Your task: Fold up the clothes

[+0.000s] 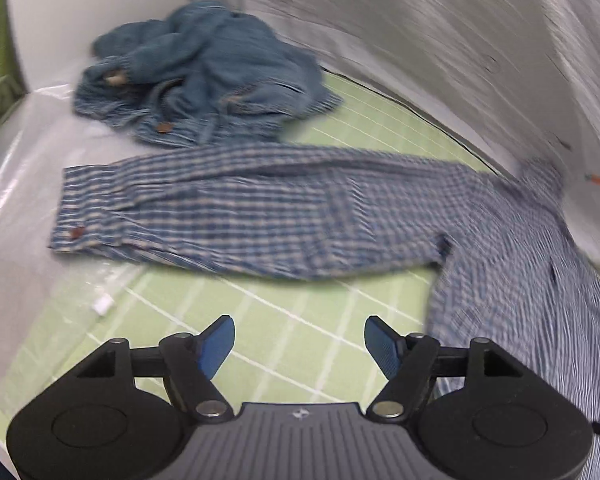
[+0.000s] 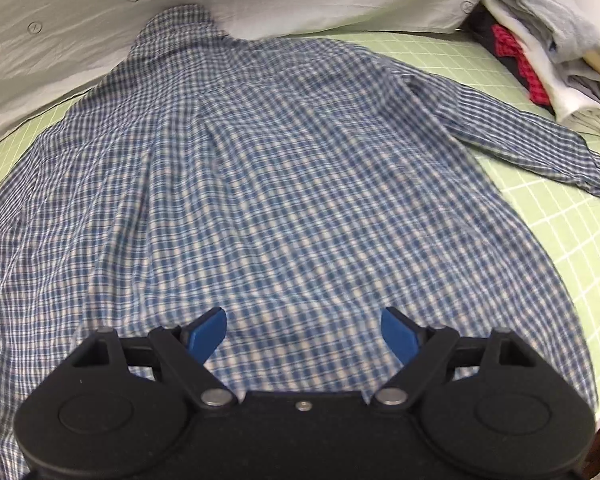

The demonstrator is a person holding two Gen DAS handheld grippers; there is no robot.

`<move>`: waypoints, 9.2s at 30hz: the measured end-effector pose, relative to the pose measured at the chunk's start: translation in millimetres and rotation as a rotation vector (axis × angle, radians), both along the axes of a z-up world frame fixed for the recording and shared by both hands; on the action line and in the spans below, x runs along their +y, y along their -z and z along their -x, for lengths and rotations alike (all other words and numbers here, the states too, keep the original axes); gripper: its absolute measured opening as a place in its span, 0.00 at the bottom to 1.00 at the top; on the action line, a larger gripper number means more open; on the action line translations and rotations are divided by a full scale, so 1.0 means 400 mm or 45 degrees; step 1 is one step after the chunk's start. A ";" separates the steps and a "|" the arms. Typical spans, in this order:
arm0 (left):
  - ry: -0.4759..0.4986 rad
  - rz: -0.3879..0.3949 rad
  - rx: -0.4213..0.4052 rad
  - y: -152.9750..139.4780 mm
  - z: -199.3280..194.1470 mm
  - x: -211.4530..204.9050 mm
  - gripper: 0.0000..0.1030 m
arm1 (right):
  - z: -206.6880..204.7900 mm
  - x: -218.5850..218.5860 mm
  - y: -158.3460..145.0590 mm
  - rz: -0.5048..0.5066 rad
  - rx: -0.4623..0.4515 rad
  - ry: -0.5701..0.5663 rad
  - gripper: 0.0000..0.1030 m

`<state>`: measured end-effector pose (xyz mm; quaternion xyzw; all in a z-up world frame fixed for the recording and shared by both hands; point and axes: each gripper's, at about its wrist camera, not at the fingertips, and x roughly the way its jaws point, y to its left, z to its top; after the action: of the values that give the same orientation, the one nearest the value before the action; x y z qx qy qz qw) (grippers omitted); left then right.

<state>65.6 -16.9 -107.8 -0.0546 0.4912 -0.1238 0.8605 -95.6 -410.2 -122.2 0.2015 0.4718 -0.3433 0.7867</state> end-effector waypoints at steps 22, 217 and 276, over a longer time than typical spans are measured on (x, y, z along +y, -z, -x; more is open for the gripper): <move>0.006 -0.083 0.259 0.113 0.349 -0.165 0.02 | 0.473 -0.291 0.089 -0.075 0.012 -0.030 0.01; 0.015 -0.162 -0.168 -0.122 0.151 -0.281 1.00 | 0.149 -0.109 -0.036 0.200 -0.410 -0.043 1.00; 0.531 -0.049 -0.096 -0.013 0.133 0.329 1.00 | -0.052 0.826 0.017 0.005 -0.302 -0.243 0.04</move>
<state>12.3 114.7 -102.6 0.0693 0.4615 -0.2919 0.8349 -74.7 -79.8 -129.2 0.1934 0.3920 -0.2416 0.8663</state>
